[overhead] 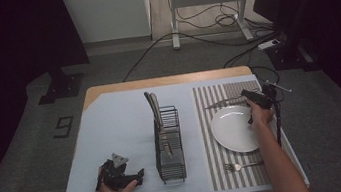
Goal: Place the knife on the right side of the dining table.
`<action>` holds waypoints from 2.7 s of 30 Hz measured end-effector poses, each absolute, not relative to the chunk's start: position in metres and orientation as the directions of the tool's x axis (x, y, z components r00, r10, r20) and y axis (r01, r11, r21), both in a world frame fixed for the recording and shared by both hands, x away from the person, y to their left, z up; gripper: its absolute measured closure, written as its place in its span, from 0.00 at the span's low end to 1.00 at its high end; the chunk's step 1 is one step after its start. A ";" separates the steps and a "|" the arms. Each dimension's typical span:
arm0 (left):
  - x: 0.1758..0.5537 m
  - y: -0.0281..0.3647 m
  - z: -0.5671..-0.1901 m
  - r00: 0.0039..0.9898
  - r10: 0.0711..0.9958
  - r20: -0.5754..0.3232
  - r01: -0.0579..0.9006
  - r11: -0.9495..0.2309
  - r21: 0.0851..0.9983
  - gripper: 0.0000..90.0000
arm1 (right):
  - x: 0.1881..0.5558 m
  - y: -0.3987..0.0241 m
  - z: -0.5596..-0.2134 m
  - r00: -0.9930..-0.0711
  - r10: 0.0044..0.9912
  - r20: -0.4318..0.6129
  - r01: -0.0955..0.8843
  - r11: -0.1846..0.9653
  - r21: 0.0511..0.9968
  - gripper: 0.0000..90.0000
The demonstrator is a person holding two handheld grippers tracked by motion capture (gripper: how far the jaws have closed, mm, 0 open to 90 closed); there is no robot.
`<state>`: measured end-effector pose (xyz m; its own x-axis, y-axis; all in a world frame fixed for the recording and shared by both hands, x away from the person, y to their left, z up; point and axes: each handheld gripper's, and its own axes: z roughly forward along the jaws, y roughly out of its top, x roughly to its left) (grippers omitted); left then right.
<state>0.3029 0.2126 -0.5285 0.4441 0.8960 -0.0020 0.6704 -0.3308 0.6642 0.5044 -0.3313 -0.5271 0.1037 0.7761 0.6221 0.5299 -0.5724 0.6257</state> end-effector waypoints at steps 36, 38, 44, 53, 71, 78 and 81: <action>0.303 0.213 -0.528 0.444 0.896 -0.002 0.671 -0.331 0.664 0.01 | 0.499 -0.345 -0.523 0.169 0.798 0.579 0.586 -0.554 0.592 0.56; 0.303 0.213 -0.528 0.444 0.896 -0.002 0.671 -0.331 0.664 0.01 | 0.499 -0.345 -0.519 0.150 0.811 0.565 0.583 -0.535 0.612 0.55; 0.303 0.213 -0.528 0.444 0.896 -0.002 0.671 -0.331 0.664 0.01 | 0.506 -0.339 -0.505 0.084 0.881 0.466 0.617 -0.413 0.670 0.53; 0.303 0.213 -0.528 0.445 0.896 -0.002 0.670 -0.331 0.664 0.01 | 0.531 -0.320 -0.503 0.012 0.929 0.371 0.691 -0.276 0.668 0.51; 0.303 0.213 -0.529 0.445 0.896 -0.002 0.670 -0.331 0.665 0.01 | 0.558 -0.296 -0.513 -0.023 0.966 0.257 0.771 -0.146 0.620 0.52; 0.303 0.213 -0.529 0.444 0.896 -0.002 0.670 -0.331 0.665 0.01 | 0.554 -0.302 -0.512 0.001 0.960 0.280 0.783 -0.175 0.597 0.52; 0.303 0.213 -0.529 0.444 0.896 -0.002 0.670 -0.331 0.665 0.01 | 0.553 -0.302 -0.512 0.003 0.961 0.277 0.783 -0.174 0.597 0.52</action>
<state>0.3028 0.2126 -0.5286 0.4441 0.8960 -0.0019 0.6699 -0.3306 0.6648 0.5529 -0.3018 -0.5116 0.0029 0.9610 0.2767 0.7832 -0.1742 0.5969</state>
